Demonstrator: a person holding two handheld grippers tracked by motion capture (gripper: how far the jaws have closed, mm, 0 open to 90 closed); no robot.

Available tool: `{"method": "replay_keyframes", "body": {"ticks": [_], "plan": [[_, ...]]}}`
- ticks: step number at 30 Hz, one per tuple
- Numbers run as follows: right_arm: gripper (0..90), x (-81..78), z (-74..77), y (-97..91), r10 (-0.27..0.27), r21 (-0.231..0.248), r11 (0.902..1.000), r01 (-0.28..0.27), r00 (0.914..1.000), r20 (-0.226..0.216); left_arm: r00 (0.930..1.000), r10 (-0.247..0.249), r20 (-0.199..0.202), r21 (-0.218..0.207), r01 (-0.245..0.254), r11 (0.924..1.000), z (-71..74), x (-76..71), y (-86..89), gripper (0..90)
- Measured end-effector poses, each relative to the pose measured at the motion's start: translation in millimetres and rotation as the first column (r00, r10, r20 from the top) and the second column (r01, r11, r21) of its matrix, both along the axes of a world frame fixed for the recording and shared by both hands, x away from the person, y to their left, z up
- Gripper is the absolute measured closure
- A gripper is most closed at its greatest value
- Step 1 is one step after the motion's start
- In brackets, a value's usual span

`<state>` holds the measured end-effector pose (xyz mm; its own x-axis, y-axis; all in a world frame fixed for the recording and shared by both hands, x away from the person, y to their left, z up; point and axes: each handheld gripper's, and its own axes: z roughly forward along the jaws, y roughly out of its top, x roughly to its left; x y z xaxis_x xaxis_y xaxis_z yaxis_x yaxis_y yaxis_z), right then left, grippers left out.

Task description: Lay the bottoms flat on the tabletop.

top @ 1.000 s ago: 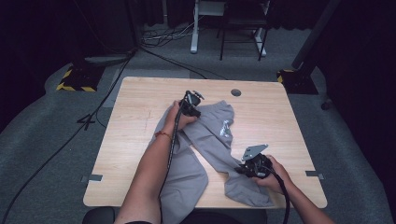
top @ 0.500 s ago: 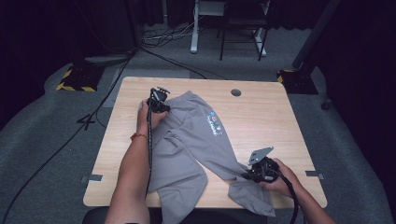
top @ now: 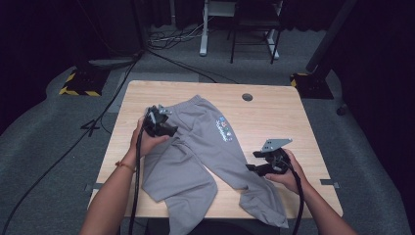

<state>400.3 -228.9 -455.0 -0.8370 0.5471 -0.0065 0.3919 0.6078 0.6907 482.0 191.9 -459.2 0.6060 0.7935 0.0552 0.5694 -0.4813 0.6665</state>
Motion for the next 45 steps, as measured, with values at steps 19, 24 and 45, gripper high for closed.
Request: {"method": "replay_keyframes", "body": {"ticks": [19,24,45], "plan": [[34.8,123.6,-29.8,94.3,-0.049,0.045,0.9978,0.049,0.9987,-0.011,0.9983,-0.055,-0.016,-0.121,0.053,0.9912,-43.0,-44.7,23.1,27.5],[34.6,133.4,-40.0,92.8,-0.081,0.021,0.9965,0.081,0.9967,-0.006,0.9975,-0.069,-0.016,-0.119,0.067,0.9906,-43.0,-23.1,11.9,27.6],[31.1,151.0,-36.6,-78.6,-0.551,-0.041,0.8322,0.553,0.8328,0.058,0.9923,-0.121,-0.025,-0.065,0.119,0.9907,-37.6,104.1,-113.7,25.4]]}}
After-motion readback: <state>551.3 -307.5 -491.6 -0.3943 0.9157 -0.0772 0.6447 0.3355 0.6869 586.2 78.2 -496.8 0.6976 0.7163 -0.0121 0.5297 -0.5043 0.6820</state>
